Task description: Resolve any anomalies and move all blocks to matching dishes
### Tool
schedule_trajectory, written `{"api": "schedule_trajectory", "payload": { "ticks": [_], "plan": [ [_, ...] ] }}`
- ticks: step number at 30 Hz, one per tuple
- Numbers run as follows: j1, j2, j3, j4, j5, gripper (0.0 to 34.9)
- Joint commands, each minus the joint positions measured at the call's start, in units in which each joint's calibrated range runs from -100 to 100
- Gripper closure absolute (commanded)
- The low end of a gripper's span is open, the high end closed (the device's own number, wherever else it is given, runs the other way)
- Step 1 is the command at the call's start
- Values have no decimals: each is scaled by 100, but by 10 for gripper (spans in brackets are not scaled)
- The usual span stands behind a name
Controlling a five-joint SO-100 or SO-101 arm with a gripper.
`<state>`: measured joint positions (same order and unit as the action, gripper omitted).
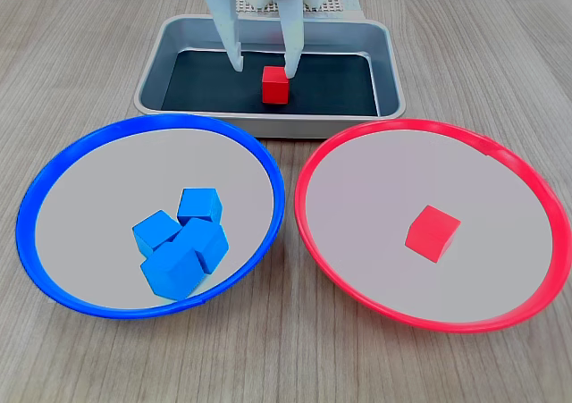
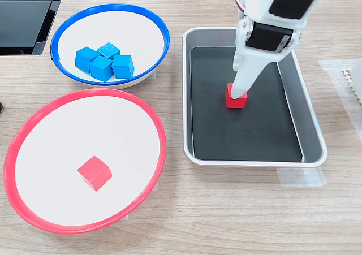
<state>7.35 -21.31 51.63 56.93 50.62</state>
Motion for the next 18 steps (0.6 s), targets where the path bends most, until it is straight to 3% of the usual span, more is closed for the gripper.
{"api": "schedule_trajectory", "payload": {
  "ticks": [1,8,14,18],
  "plan": [
    [-146,-56,21,-19,-15,155],
    [-306,46,48,-19,-20,154],
    [-297,336,249,-448,88,169],
    [-344,404,258,-522,73,233]
  ]
}}
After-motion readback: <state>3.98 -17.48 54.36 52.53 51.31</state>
